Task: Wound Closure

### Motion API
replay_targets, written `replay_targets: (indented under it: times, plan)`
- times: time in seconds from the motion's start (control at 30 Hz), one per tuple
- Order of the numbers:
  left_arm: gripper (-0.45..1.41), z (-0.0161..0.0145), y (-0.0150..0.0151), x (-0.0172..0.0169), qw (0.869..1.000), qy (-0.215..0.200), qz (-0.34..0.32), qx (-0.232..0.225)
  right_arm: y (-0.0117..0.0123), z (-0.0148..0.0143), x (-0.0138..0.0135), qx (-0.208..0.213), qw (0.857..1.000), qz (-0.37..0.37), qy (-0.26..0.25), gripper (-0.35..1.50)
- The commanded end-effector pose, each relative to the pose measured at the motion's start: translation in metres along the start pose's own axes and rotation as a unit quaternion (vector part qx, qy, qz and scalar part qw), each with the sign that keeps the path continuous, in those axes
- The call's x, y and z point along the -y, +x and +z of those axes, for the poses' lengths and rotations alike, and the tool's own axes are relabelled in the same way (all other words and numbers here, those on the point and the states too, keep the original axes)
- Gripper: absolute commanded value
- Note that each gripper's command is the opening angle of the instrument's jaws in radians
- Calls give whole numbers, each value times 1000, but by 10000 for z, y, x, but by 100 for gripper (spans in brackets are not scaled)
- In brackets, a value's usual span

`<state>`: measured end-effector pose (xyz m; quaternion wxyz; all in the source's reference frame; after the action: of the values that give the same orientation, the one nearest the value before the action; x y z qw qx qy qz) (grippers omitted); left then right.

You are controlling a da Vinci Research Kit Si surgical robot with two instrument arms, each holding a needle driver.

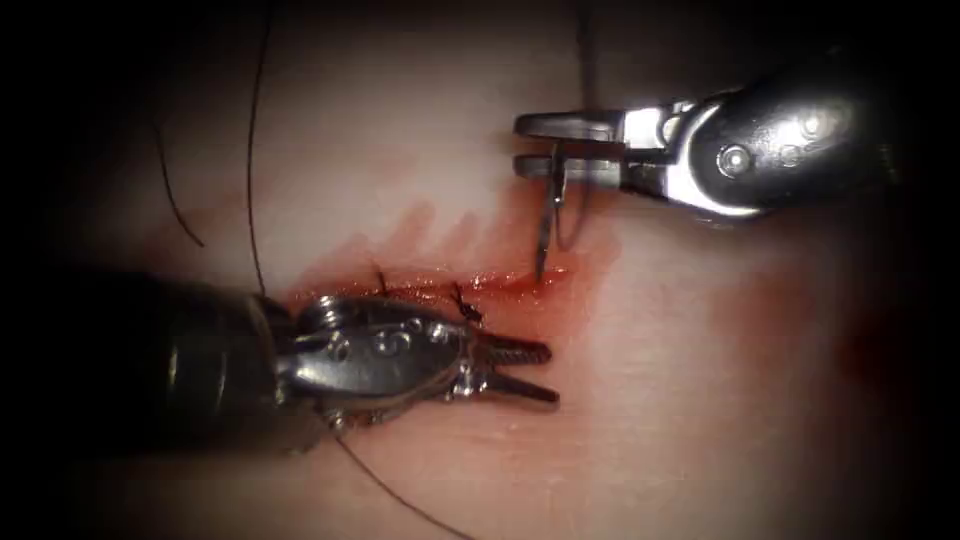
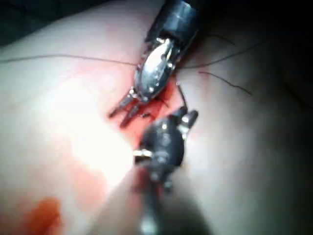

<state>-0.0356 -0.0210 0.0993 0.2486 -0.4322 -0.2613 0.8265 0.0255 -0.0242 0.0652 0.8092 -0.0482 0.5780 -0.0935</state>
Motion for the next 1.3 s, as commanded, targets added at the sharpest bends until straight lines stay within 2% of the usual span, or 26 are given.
replay_targets:
  times: [0.03, 0.6, 1.3]
  plan:
    - [19, 8, -3, 0, 1000, 0, -4, 0, -4, 10, 2, -2, 1000, -6, -3, -35]
    - [15, 9, -18, 9, 1000, -2, -7, 3, -8, 32, -5, -17, 998, -61, -13, -35]
    - [15, 3, -17, 9, 1000, -7, -6, 5, -17, 29, -1, -10, 996, -91, -1, -35]
